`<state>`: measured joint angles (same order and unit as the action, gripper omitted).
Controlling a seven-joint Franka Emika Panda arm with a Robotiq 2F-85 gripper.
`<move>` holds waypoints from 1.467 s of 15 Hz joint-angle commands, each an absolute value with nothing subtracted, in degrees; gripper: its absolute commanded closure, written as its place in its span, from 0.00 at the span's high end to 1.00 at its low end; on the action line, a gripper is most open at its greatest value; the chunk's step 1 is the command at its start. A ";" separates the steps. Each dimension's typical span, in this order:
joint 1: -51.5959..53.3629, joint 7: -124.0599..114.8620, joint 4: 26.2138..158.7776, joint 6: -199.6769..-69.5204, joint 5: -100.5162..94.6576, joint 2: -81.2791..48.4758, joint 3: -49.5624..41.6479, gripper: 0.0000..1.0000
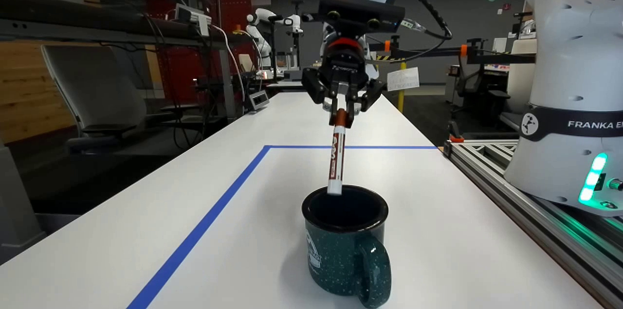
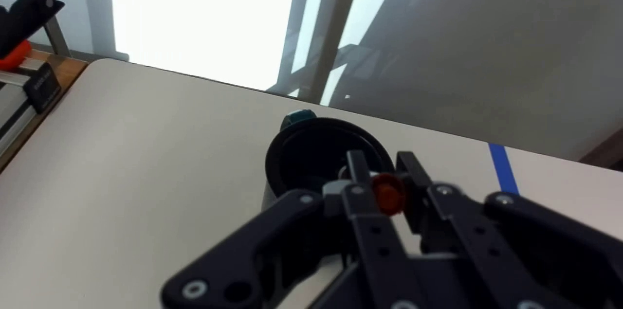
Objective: Remove the marker from the cup and put it on the table
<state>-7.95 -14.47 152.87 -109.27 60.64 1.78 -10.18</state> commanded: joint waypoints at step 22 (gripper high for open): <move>-16.89 3.22 144.57 -108.60 65.21 -21.75 -15.63 0.05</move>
<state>-17.21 2.43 148.18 -109.45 63.93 -16.38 -16.08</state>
